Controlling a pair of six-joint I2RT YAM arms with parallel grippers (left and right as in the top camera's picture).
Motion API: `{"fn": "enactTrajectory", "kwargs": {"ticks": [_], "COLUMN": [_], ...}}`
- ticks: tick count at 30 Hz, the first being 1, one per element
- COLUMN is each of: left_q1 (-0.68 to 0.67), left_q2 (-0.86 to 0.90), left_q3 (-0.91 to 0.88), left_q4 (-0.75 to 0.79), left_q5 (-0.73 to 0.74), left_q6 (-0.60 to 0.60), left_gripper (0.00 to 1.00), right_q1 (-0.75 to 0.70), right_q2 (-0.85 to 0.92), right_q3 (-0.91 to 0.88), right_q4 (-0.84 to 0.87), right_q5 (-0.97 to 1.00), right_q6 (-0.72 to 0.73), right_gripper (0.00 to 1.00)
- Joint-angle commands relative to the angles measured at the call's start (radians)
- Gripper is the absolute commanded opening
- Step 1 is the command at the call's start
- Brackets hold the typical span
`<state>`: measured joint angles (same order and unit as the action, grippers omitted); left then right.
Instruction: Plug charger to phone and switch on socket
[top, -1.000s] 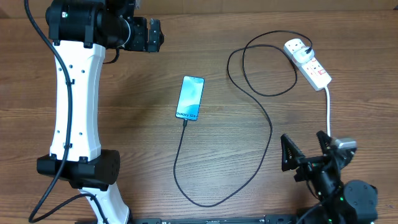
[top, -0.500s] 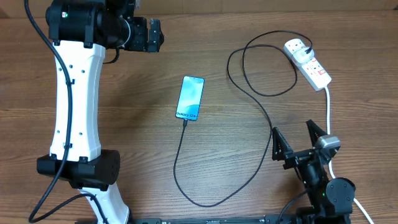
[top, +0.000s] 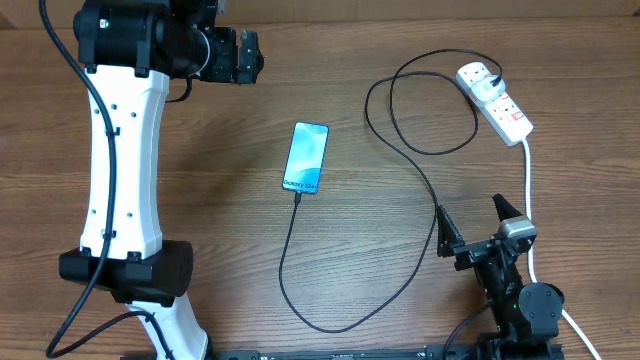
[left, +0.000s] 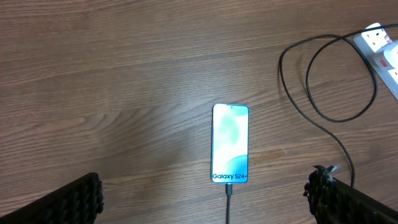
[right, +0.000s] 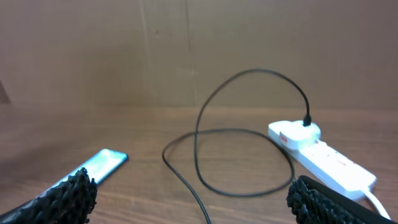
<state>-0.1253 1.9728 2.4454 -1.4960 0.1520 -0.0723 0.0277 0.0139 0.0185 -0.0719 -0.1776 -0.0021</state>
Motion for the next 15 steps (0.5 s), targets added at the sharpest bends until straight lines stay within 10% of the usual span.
{"fn": "enactTrajectory", "kwargs": {"ticks": [1,15], "left_q1": [-0.006,-0.006], "left_q2": [0.002,0.002], "left_q3": [-0.004,-0.004], "left_q4": [0.004,0.004], "left_q5": [-0.006,-0.006], "left_q6": [-0.003,-0.003], "left_gripper": [1.0,1.0], "right_q1": [-0.003,0.001], "right_q2": [-0.011,-0.011], "right_q3": [-0.011,-0.01], "right_q4": [0.002,-0.008], "right_q5": [0.008,0.072], "right_q6": [-0.079,-0.081], "right_gripper": [1.0,1.0]}}
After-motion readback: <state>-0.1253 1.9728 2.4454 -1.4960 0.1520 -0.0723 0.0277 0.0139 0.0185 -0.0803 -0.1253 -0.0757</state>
